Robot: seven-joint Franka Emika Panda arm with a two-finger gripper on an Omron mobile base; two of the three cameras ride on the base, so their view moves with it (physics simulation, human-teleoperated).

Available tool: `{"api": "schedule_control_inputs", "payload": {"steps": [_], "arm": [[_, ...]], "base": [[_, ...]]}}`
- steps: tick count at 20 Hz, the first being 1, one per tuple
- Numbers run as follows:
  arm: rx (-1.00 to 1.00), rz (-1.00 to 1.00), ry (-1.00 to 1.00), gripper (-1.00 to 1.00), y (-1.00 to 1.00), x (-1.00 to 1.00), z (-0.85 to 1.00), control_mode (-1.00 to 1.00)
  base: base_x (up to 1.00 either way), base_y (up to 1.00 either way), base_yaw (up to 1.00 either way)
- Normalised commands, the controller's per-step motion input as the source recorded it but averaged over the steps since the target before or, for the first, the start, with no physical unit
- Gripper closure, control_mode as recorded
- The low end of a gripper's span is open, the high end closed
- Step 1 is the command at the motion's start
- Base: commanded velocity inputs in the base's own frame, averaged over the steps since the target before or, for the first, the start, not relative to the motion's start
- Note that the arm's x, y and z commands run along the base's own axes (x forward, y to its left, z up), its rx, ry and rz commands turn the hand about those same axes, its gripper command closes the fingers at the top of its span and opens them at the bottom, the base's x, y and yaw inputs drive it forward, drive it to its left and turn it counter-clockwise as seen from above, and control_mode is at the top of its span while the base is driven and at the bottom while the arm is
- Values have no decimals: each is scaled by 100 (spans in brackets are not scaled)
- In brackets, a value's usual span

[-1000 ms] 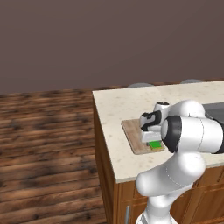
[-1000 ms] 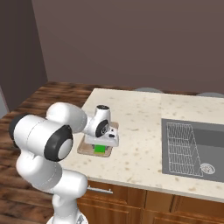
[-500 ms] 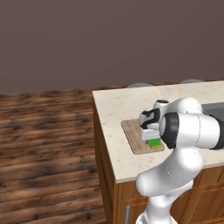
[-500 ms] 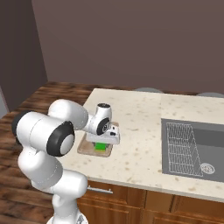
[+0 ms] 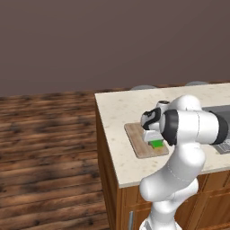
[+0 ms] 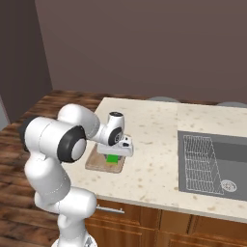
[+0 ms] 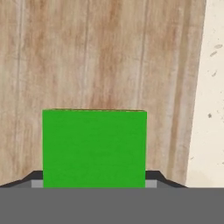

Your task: Pick up the sponge from the counter and clean the cutting board by briefly scrubbing or pressing down on the cutting board. Once finished, release the sponge.

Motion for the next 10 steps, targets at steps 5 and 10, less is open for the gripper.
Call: {"api": "schedule_control_inputs", "payload": {"steps": [5,10], "arm": [[0,0,0,100,-2,1,-72,-100],[0,0,0,100,0,16,-14,-100]], "base": [[0,0,0],[0,0,0]]}}
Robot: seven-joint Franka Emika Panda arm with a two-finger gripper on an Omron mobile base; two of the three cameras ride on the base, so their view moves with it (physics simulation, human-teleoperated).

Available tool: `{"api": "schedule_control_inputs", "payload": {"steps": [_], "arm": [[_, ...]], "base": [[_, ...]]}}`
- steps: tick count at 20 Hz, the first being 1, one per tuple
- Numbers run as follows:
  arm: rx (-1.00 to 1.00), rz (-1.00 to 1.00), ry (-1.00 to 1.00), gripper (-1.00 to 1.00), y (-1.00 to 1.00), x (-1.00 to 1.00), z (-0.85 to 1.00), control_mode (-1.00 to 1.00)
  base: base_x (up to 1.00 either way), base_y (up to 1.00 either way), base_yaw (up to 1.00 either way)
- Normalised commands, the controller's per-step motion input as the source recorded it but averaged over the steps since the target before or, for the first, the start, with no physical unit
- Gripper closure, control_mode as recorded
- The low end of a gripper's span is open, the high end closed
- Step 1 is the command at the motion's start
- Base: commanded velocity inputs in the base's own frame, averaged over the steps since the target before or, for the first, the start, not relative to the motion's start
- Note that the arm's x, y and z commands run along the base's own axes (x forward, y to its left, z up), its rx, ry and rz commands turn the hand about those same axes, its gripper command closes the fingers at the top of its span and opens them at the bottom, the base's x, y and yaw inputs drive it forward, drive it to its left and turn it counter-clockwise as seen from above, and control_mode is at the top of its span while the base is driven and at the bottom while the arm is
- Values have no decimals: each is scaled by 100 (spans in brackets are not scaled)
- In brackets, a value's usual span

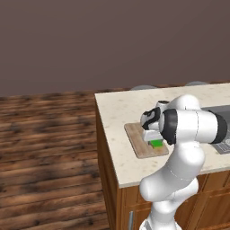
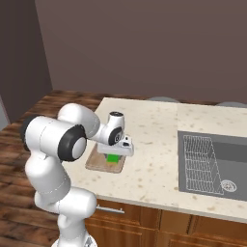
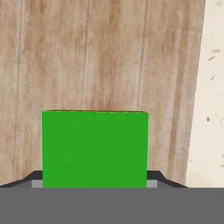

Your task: Pick up the sponge from the counter and clean the cutting board by briefly scrubbing or pressing down on the cutting board. Once finished, release the sponge.

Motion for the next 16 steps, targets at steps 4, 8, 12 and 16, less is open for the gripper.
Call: {"api": "schedule_control_inputs", "payload": {"steps": [4,8,12,16], "arm": [[0,0,0,100,0,41,0,-100],[0,0,0,100,0,44,0,-100],[0,0,0,100,0,34,-13,-100],[0,0,0,100,0,31,-21,-100]], "base": [[0,0,0],[0,0,0],[0,0,0],[0,0,0]]}}
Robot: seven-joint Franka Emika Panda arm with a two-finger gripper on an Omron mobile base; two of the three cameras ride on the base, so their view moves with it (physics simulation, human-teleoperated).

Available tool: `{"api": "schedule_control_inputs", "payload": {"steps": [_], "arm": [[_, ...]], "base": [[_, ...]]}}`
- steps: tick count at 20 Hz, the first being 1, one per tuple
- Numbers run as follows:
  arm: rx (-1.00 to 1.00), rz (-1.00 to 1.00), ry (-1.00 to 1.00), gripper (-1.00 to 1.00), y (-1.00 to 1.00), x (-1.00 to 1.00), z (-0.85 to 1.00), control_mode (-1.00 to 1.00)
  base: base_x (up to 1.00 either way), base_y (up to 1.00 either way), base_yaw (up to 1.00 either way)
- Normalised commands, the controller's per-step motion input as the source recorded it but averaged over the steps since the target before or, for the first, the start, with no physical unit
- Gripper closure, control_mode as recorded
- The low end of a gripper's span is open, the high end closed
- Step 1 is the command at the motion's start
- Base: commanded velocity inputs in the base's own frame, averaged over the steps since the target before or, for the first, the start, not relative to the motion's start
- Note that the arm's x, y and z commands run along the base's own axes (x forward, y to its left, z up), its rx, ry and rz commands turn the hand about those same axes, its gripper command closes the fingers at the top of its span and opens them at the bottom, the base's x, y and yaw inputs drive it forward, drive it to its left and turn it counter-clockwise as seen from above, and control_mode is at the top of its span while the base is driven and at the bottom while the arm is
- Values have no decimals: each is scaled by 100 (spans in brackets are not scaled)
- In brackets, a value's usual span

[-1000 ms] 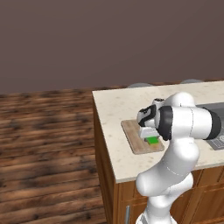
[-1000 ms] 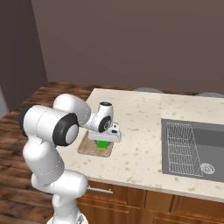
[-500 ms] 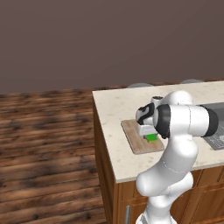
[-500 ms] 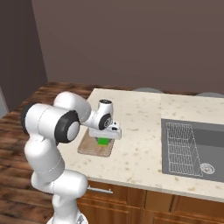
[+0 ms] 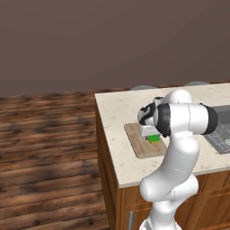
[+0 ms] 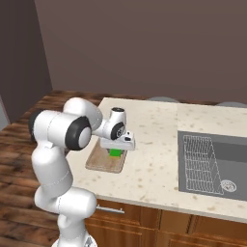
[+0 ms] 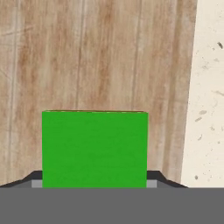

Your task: Pick up the sponge from the counter and clean the cutting board by briefly scrubbing or pressing down on the cutting board. Once finished, release the sponge.

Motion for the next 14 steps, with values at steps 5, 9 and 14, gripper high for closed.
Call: {"api": "schedule_control_inputs", "payload": {"steps": [5,9,14], "arm": [[0,0,0,100,-3,10,-54,-100],[0,0,-1,100,-2,3,-22,-100],[0,0,0,100,0,32,0,-100]], "base": [[0,0,0],[0,0,0],[0,0,0]]}}
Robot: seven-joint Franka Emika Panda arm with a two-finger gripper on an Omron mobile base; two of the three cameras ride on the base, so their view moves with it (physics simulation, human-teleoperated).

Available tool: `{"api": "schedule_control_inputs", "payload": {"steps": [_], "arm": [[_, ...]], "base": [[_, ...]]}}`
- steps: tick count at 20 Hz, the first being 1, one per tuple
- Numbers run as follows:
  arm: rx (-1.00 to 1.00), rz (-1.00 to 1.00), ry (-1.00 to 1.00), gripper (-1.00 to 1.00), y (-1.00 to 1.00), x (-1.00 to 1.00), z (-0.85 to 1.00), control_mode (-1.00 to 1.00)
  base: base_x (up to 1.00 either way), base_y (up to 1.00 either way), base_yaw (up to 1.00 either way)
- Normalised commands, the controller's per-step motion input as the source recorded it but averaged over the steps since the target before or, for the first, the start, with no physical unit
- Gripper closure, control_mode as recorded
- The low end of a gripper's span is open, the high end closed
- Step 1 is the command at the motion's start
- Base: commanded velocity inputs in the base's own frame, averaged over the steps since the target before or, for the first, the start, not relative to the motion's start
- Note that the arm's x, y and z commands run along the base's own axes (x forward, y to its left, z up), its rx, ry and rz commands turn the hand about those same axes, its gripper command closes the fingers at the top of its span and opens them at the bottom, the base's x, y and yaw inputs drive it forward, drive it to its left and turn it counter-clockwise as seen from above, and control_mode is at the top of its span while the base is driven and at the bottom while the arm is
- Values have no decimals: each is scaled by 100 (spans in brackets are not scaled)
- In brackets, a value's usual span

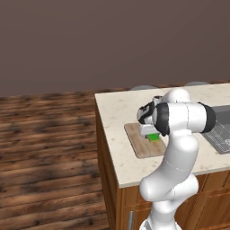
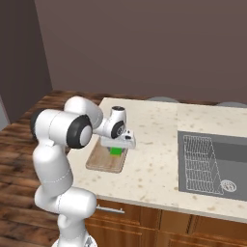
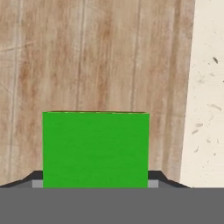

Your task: Pick up the sponge from the counter and clean the cutting board by briefly scrubbing or pressing down on the cutting board. Once finished, release the sponge.

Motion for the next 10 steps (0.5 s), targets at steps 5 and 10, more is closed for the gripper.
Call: {"api": "schedule_control_inputs", "payload": {"steps": [5,10], "arm": [[0,0,0,100,0,45,0,-100],[0,0,0,100,0,34,-5,-100]], "base": [[0,0,0],[0,0,0]]}}
